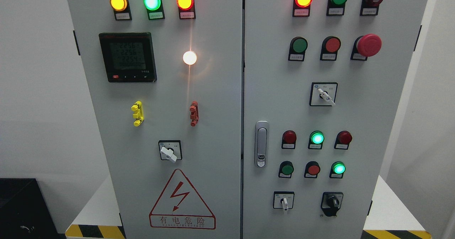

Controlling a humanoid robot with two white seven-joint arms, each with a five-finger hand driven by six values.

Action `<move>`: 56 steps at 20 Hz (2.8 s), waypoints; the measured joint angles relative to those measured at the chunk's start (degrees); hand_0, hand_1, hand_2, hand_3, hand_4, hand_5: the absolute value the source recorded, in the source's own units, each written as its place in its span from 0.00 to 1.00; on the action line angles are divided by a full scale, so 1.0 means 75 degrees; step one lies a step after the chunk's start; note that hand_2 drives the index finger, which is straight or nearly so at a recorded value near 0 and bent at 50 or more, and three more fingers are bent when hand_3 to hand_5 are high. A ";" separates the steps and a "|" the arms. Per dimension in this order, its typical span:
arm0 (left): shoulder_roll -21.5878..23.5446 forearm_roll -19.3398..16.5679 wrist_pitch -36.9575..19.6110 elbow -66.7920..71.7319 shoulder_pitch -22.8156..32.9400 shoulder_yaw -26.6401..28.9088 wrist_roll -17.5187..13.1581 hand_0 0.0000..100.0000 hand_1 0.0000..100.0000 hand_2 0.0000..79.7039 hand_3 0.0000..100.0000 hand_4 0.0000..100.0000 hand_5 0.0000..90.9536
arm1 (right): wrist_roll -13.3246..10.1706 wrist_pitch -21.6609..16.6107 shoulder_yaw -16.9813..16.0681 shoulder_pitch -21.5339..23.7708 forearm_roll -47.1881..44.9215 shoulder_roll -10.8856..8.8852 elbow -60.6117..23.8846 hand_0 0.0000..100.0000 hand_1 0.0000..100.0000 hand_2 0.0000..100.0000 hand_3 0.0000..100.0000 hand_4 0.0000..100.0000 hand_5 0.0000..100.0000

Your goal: Flip black knob to close circuit

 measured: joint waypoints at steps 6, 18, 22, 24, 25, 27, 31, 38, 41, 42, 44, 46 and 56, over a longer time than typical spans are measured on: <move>0.0000 0.0000 0.0000 0.0000 0.0000 0.0000 0.0000 0.12 0.56 0.00 0.00 0.00 0.00 | 0.0074 -0.0210 0.0031 0.0005 0.0032 0.0022 0.0034 0.00 0.12 0.00 0.00 0.00 0.00; 0.0000 0.0000 0.0000 0.0000 0.0000 0.0000 0.0000 0.12 0.56 0.00 0.00 0.00 0.00 | 0.0290 -0.0305 -0.0038 0.0013 -0.0026 0.0036 0.0075 0.00 0.12 0.00 0.00 0.00 0.00; 0.0000 0.0000 0.0000 0.0000 0.0000 0.0000 0.0000 0.12 0.56 0.00 0.00 0.00 0.00 | 0.0354 -0.0480 -0.0109 0.0005 -0.0033 0.0035 0.0055 0.00 0.11 0.00 0.00 0.00 0.00; -0.0001 0.0000 0.0000 0.0000 0.0000 0.0000 0.0000 0.12 0.56 0.00 0.00 0.00 0.00 | 0.0359 -0.0631 -0.0138 -0.0010 -0.0035 0.0036 0.0040 0.00 0.11 0.00 0.00 0.00 0.00; 0.0000 0.0000 0.0000 0.0000 0.0000 0.0000 0.0000 0.12 0.56 0.00 0.00 0.00 0.00 | 0.0364 -0.0696 -0.0152 -0.0014 -0.0035 0.0039 0.0015 0.00 0.11 0.00 0.01 0.00 0.00; 0.0000 0.0000 0.0000 0.0000 0.0000 0.0000 0.0000 0.12 0.56 0.00 0.00 0.00 0.00 | 0.0398 -0.0819 -0.0185 -0.0012 -0.0036 0.0048 -0.0060 0.00 0.10 0.00 0.07 0.00 0.00; 0.0000 0.0000 0.0000 0.0000 0.0000 0.0000 0.0000 0.12 0.56 0.00 0.00 0.00 0.00 | 0.0294 -0.1217 -0.0253 0.0078 -0.0010 0.0102 -0.0284 0.00 0.11 0.09 0.23 0.14 0.00; 0.0000 0.0000 0.0000 0.0000 0.0000 0.0000 0.0000 0.12 0.56 0.00 0.00 0.00 0.00 | -0.0404 -0.1356 -0.0312 0.0376 0.0556 0.0162 -0.1379 0.00 0.09 0.28 0.51 0.45 0.26; 0.0000 0.0000 0.0000 0.0000 0.0000 0.0000 0.0000 0.12 0.56 0.00 0.00 0.00 0.00 | -0.0761 -0.1339 -0.0318 0.0472 0.0864 0.0179 -0.1940 0.00 0.09 0.38 0.61 0.54 0.37; 0.0000 0.0000 0.0000 0.0000 0.0000 0.0000 0.0000 0.12 0.56 0.00 0.00 0.00 0.00 | -0.0886 -0.1339 -0.0319 0.0494 0.0962 0.0183 -0.2194 0.00 0.09 0.41 0.64 0.57 0.40; 0.0000 0.0000 0.0000 0.0000 0.0000 0.0000 0.0000 0.12 0.56 0.00 0.00 0.00 0.00 | -0.1118 -0.1263 -0.0319 0.0566 0.1207 0.0195 -0.2673 0.00 0.09 0.46 0.68 0.61 0.45; 0.0000 0.0000 0.0000 0.0000 0.0000 0.0000 0.0000 0.12 0.56 0.00 0.00 0.00 0.00 | -0.1421 -0.1234 -0.0320 0.0599 0.1471 0.0204 -0.3170 0.00 0.09 0.51 0.75 0.67 0.52; 0.0000 0.0000 0.0000 0.0000 0.0000 0.0000 0.0000 0.12 0.56 0.00 0.00 0.00 0.00 | -0.2403 -0.0831 -0.0369 0.0982 0.3143 0.0252 -0.5823 0.00 0.06 0.69 0.90 0.78 0.76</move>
